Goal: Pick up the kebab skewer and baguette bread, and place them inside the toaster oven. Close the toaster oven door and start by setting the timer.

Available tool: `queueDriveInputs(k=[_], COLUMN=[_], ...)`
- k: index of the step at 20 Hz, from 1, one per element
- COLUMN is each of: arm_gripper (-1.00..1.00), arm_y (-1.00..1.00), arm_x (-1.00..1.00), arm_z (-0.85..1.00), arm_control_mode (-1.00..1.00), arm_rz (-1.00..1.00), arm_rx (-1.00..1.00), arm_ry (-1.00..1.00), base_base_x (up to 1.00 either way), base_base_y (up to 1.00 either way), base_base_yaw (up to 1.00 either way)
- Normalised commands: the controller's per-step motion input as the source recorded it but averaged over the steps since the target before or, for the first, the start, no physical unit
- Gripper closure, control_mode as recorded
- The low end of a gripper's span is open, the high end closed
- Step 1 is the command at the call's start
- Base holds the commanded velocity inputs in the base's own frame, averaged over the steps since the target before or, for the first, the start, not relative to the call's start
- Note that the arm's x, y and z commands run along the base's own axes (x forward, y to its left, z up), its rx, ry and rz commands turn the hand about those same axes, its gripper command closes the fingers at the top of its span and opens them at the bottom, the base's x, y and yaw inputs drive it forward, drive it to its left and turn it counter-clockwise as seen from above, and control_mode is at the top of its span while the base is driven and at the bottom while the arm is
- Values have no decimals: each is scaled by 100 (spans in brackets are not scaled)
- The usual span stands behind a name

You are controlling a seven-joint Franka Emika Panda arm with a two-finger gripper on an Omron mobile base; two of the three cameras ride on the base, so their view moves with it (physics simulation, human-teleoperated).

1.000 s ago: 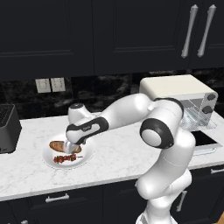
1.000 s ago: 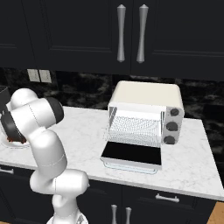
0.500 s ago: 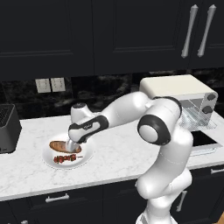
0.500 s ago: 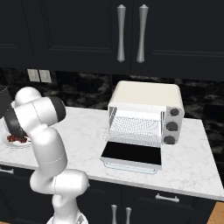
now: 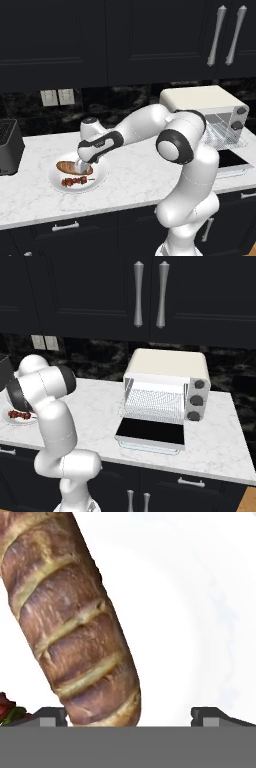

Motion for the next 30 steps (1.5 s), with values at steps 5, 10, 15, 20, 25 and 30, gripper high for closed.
queueDriveInputs(k=[5,10,15,20,25,30], arm_gripper=[-100,-100,-100,-100,-100,100], arm_y=[3,15,13,14,0,2], arm_x=[6,-9,-1,4,6,-14], arm_z=[-35,-32,-29,-42,-3,-2], arm_control_mode=[-100,-100,-100,-100,-100,-100], arm_rz=[1,5,5,6,6,3], arm_rx=[0,6,8,7,4,0], arm_ry=[0,0,0,0,0,-2], base_base_x=[0,0,0,0,0,0], base_base_y=[0,0,0,0,0,0], base_base_yaw=[0,0,0,0,0,0])
